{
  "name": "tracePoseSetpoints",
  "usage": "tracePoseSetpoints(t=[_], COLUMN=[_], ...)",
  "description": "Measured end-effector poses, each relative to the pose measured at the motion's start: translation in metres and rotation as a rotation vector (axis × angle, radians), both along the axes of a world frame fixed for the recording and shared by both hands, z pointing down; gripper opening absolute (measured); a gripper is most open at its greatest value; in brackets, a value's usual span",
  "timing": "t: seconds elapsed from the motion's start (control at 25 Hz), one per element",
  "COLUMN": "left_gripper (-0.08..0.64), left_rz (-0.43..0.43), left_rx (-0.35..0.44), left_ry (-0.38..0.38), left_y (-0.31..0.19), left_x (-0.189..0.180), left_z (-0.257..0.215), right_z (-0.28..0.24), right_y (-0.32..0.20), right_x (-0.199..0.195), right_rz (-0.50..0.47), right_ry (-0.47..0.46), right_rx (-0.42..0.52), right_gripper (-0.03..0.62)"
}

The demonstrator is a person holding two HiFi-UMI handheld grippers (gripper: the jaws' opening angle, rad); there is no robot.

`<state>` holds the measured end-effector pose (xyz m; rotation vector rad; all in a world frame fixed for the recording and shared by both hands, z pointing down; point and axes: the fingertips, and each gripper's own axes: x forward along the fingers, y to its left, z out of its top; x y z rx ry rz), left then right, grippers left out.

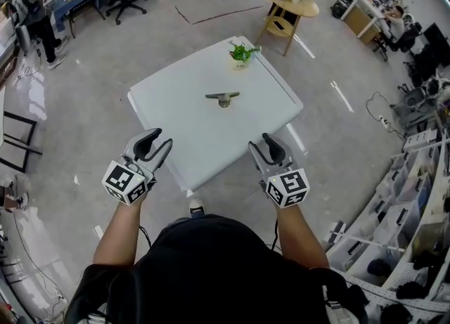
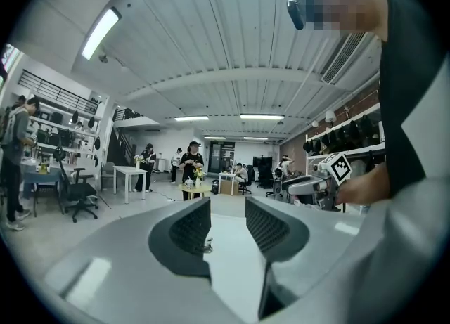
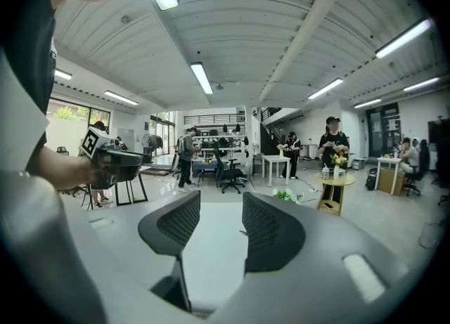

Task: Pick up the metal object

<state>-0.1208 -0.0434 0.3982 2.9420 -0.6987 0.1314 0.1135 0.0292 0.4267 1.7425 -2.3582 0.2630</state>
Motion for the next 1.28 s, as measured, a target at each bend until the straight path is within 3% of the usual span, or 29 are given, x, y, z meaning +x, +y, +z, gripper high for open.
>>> tracePoseSetpoints(t=[0.64,1.28], left_gripper=[0.150,0.152], left_rz=[0.035,0.020], left_rx=[0.016,0.023], left_ry=[0.027,0.020], left_y=[-0.026,-0.053], left_x=[-0.026,-0.026], left_z=[-0.010,-0.014], right_z=[-0.007,-0.008], right_y=[-0.024,-0.057], right_x=[-0.020,-0.003], right_rz=[0.047,0.055], right_ry=[0.035,0.033], right_rx=[0.018,0.024], right_gripper=[0.218,0.222])
